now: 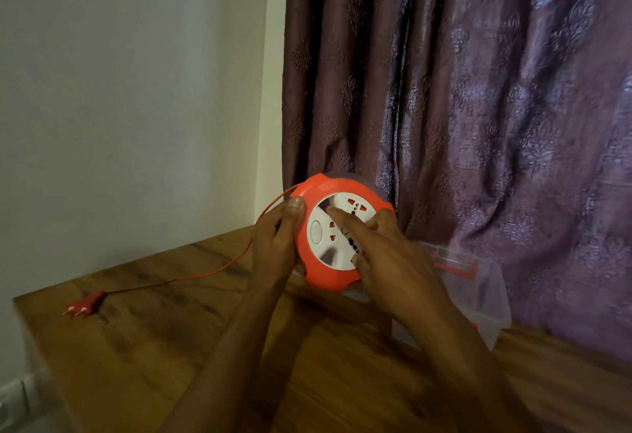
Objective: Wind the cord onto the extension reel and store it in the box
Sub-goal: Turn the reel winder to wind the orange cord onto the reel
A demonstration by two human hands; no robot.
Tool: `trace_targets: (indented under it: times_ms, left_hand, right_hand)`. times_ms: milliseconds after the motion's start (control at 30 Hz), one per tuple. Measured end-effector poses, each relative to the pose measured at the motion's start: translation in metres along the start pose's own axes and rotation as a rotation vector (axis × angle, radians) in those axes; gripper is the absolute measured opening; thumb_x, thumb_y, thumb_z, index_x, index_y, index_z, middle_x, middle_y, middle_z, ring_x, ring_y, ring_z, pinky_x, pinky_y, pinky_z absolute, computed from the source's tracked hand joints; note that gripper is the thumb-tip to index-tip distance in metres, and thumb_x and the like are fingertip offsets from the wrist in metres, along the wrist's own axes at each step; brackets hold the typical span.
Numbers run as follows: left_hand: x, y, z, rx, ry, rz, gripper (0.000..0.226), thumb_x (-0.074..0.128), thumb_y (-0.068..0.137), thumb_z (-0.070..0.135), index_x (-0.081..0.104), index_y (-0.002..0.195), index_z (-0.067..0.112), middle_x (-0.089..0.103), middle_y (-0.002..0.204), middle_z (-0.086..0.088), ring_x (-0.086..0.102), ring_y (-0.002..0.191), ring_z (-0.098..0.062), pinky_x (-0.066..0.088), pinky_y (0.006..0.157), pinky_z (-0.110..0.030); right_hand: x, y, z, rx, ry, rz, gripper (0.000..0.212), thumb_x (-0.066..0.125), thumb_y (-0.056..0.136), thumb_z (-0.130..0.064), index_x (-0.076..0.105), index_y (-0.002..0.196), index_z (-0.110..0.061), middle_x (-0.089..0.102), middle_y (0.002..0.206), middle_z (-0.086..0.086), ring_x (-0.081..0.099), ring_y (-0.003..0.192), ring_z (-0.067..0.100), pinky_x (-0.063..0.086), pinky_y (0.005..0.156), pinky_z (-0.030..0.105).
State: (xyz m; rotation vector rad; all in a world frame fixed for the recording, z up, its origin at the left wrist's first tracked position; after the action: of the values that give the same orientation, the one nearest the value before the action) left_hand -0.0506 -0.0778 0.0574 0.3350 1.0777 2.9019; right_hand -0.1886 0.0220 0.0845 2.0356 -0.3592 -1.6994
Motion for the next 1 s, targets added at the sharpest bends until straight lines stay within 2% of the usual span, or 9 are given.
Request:
trace_targets:
  times_ms: [100, 267, 333, 467, 567, 700, 800, 900, 1000]
  left_hand:
    - [0.010, 0.010, -0.005, -0.049, -0.043, 0.009, 0.031, 0.048, 0.092, 0.043, 0.071, 0.076, 0.056, 0.075, 0.077, 0.014, 0.073, 0.078, -0.013, 0.060, 0.078, -0.042]
    - [0.018, 0.004, -0.023, -0.100, -0.051, 0.046, 0.041, 0.047, 0.097, 0.036, 0.071, 0.067, 0.050, 0.070, 0.084, -0.011, 0.065, 0.093, -0.049, 0.053, 0.081, -0.066]
    - [0.019, -0.002, -0.029, -0.098, -0.028, 0.056, 0.034, 0.049, 0.094, 0.041, 0.071, 0.070, 0.049, 0.073, 0.085, -0.011, 0.068, 0.089, -0.044, 0.054, 0.078, -0.065]
    - [0.018, -0.010, -0.034, -0.051, 0.043, 0.081, 0.024, 0.050, 0.091, 0.048, 0.067, 0.078, 0.059, 0.073, 0.077, 0.022, 0.072, 0.074, -0.008, 0.062, 0.072, -0.047]
    - [0.017, -0.012, -0.039, -0.048, 0.056, 0.082, 0.021, 0.049, 0.087, 0.050, 0.067, 0.081, 0.059, 0.074, 0.081, 0.023, 0.073, 0.076, -0.008, 0.062, 0.072, -0.045]
    - [0.015, -0.014, -0.041, 0.004, 0.053, 0.103, 0.022, 0.049, 0.084, 0.060, 0.069, 0.082, 0.052, 0.076, 0.085, 0.009, 0.073, 0.078, -0.016, 0.061, 0.072, -0.051]
    - [0.019, -0.016, -0.037, 0.039, 0.067, 0.101, 0.022, 0.046, 0.085, 0.062, 0.067, 0.082, 0.056, 0.075, 0.083, 0.016, 0.073, 0.079, -0.016, 0.061, 0.073, -0.052]
    - [0.021, -0.016, -0.030, 0.088, 0.093, 0.096, 0.021, 0.045, 0.086, 0.062, 0.065, 0.084, 0.059, 0.073, 0.083, 0.023, 0.074, 0.076, -0.014, 0.063, 0.069, -0.044]
    - [0.020, -0.016, -0.025, 0.112, 0.100, 0.112, 0.024, 0.044, 0.086, 0.063, 0.066, 0.085, 0.056, 0.074, 0.083, 0.022, 0.074, 0.073, -0.011, 0.062, 0.063, -0.034]
  right_hand:
    - [-0.002, 0.006, 0.007, 0.003, -0.032, 0.090, 0.074, 0.053, 0.085, -0.024, 0.015, 0.140, -0.054, 0.031, 0.127, 0.001, 0.054, 0.102, 0.029, 0.048, 0.078, 0.037]
    - [0.014, 0.017, 0.023, 0.062, -0.014, 0.048, 0.067, 0.051, 0.087, -0.028, 0.018, 0.139, -0.055, 0.031, 0.130, 0.004, 0.051, 0.109, 0.032, 0.049, 0.087, 0.042]
    - [0.022, 0.019, 0.026, 0.086, 0.003, 0.045, 0.062, 0.052, 0.087, -0.042, 0.020, 0.138, -0.054, 0.031, 0.132, 0.004, 0.049, 0.114, 0.032, 0.047, 0.091, 0.043]
    - [0.035, 0.019, 0.025, 0.129, -0.081, 0.106, 0.062, 0.054, 0.085, -0.045, 0.022, 0.138, -0.052, 0.034, 0.135, 0.007, 0.052, 0.113, 0.032, 0.047, 0.087, 0.041]
    - [0.041, 0.017, 0.024, 0.130, -0.100, 0.179, 0.062, 0.055, 0.083, -0.048, 0.025, 0.137, -0.051, 0.042, 0.129, 0.006, 0.057, 0.107, 0.030, 0.049, 0.082, 0.040]
    - [0.042, 0.016, 0.026, 0.240, 0.007, 0.281, 0.064, 0.050, 0.075, -0.065, 0.030, 0.134, -0.050, 0.056, 0.120, 0.000, 0.058, 0.104, 0.029, 0.046, 0.081, 0.039]
    - [0.039, 0.014, 0.028, 0.327, 0.087, 0.368, 0.063, 0.051, 0.071, -0.071, 0.038, 0.128, -0.046, 0.065, 0.111, -0.001, 0.059, 0.101, 0.030, 0.047, 0.077, 0.039]
    - [0.036, 0.013, 0.031, 0.419, 0.181, 0.385, 0.062, 0.051, 0.070, -0.074, 0.043, 0.123, -0.043, 0.065, 0.111, 0.003, 0.057, 0.104, 0.031, 0.046, 0.078, 0.039]
    - [0.030, 0.014, 0.030, 0.375, 0.209, 0.340, 0.057, 0.051, 0.074, -0.072, 0.043, 0.121, -0.041, 0.065, 0.110, 0.003, 0.058, 0.102, 0.030, 0.049, 0.080, 0.040]
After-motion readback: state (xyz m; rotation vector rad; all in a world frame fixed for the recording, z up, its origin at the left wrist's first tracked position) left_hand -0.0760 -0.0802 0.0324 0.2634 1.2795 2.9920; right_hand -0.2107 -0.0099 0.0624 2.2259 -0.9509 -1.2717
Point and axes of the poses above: each hand's wrist, its own y-axis towards the middle knuckle, its own x-axis out of the palm, z = x × y, the point moved 4 cm from there along y, towards the middle knuckle
